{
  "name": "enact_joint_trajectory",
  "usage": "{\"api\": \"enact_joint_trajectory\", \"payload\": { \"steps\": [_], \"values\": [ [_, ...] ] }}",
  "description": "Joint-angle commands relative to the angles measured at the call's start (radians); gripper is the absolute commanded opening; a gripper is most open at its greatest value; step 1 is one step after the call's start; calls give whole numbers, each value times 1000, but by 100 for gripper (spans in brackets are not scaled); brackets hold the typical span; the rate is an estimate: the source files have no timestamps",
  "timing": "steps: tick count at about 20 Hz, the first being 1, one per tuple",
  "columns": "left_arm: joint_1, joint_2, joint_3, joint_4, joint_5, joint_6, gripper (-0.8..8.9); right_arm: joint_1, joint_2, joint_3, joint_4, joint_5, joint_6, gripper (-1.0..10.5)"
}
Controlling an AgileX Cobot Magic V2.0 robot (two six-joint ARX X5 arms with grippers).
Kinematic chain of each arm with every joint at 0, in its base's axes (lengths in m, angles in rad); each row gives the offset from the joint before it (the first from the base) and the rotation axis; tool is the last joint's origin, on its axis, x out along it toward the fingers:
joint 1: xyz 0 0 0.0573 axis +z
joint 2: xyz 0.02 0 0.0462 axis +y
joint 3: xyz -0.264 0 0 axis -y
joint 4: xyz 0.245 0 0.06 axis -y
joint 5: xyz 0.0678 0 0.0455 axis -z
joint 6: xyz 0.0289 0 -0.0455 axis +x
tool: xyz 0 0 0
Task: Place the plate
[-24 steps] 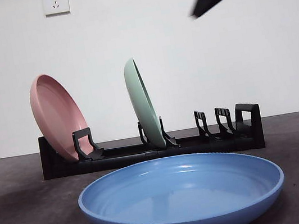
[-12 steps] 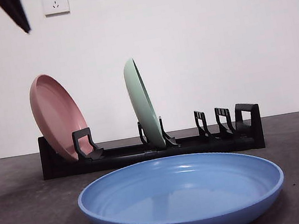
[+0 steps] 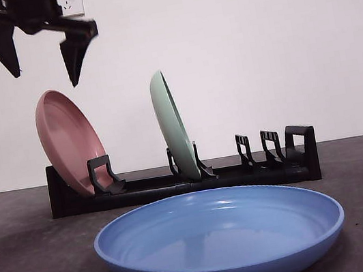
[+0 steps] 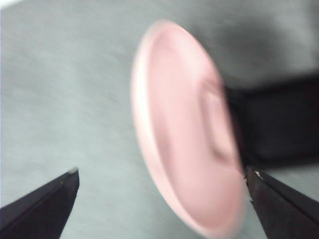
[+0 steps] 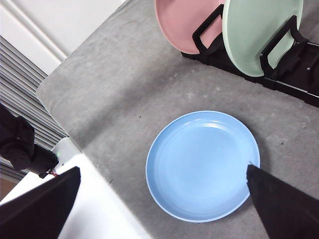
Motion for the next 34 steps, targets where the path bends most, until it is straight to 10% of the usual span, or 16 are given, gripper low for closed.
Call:
{"api": "enact_joint_trajectory", "payload": {
  "steps": [1, 34],
  "values": [
    [-10, 74, 69, 6, -105, 32, 522, 2, -7, 5, 0, -3, -6, 544],
    [23, 156, 75, 74, -120, 69, 13, 3, -7, 5, 0, -3, 3, 544]
  ]
}}
